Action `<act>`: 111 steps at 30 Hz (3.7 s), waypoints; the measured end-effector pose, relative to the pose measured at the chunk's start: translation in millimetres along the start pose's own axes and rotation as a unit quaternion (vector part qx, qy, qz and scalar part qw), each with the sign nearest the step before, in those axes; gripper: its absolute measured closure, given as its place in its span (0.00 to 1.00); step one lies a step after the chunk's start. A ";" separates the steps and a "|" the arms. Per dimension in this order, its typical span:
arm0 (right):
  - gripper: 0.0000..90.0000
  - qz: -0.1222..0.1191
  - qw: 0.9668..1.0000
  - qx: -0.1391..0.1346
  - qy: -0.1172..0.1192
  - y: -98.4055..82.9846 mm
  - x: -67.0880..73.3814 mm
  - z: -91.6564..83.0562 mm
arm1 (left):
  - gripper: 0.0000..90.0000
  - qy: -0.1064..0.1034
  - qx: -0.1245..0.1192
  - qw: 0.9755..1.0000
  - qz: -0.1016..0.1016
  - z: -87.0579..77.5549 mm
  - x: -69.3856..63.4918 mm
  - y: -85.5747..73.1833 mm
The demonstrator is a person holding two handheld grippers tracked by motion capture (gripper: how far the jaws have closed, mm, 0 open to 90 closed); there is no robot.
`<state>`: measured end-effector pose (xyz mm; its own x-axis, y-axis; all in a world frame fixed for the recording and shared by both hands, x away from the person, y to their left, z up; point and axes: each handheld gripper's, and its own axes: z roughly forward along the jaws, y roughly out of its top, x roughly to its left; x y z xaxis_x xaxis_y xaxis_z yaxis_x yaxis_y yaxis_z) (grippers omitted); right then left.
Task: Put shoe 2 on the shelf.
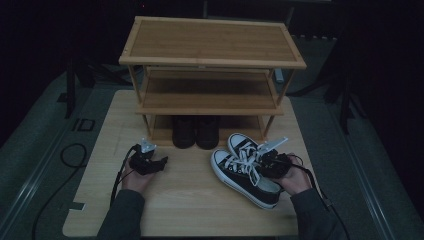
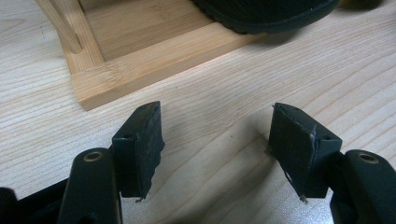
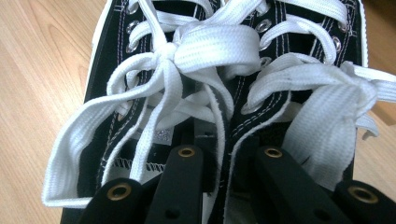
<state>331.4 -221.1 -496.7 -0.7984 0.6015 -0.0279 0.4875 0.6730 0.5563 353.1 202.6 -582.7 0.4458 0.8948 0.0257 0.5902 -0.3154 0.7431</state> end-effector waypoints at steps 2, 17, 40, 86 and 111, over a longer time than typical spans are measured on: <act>0.95 -0.003 1.000 -0.001 0.002 1.4 -1.4 -3.2 | 0.40 0.000 0.000 1.000 0.000 0.0 0.0 0.0; 0.94 -0.030 0.999 -0.008 0.014 15.7 -4.8 -24.4 | 0.40 0.000 0.000 1.000 0.000 0.0 -0.1 0.0; 0.94 -0.090 0.994 -0.032 0.053 41.9 0.1 -51.5 | 0.40 0.000 0.001 1.000 0.000 -0.1 0.0 0.1; 0.94 -0.120 0.986 -0.094 0.062 126.1 -10.9 -95.6 | 0.40 -0.001 0.001 1.000 0.000 -0.4 -0.1 0.0; 0.94 -0.026 0.995 -0.093 -0.027 172.0 -28.5 -71.2 | 0.40 -0.001 0.001 1.000 0.000 -0.4 -0.1 0.0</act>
<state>412.8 -153.1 -341.2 -0.7983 0.5936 -0.1024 0.3680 0.6151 0.6973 352.8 202.6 -582.5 0.4468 0.8943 0.0250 0.5914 -0.3162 0.7418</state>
